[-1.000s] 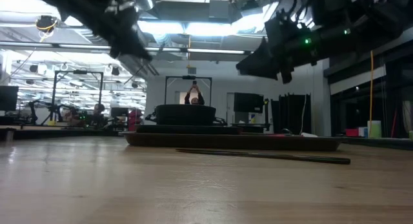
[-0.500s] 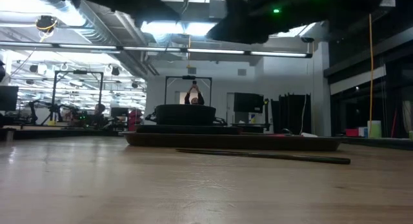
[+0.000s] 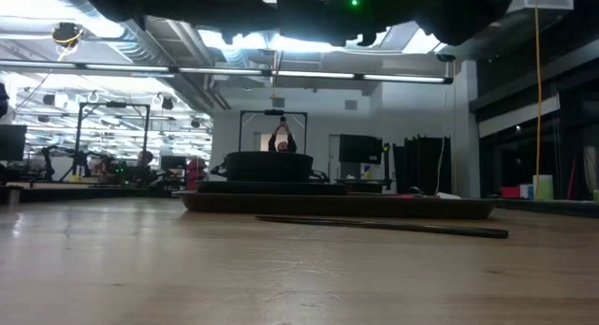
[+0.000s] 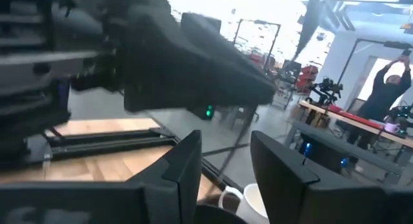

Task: Set up tray
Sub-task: Put the black spoon on top of the red napkin on the left side of the fork

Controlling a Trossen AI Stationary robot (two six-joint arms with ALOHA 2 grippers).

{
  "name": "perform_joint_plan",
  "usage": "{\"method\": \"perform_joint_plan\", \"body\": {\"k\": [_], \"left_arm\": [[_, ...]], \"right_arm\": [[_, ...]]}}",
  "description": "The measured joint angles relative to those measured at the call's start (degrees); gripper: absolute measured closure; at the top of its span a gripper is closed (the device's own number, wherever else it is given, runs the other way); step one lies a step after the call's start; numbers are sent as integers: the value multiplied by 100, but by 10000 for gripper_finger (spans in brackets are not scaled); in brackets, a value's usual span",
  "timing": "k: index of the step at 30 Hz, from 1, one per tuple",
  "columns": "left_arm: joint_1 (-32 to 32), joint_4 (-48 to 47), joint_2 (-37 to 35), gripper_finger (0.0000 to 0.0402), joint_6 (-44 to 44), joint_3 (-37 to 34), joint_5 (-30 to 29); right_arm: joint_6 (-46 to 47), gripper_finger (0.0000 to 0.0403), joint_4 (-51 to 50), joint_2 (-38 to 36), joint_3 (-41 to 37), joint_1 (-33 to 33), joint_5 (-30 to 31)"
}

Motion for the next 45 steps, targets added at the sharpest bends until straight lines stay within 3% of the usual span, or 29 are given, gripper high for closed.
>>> {"method": "perform_joint_plan", "body": {"k": [5,22,30,37,45], "left_arm": [[-20,402,238,398,9,0,77],[-15,486,311,398,9,0,77],[-15,505,311,398,33,0,41],[-13,505,305,398,177,9,28],[-15,479,305,380,154,9,46]], "right_arm": [[3,265,149,0,0,-97,-23],[77,269,345,7,-2,-257,-32],[85,318,474,7,-4,-309,-117],[156,391,562,7,-10,-327,-218],[192,397,560,7,-11,-329,-255]]}}
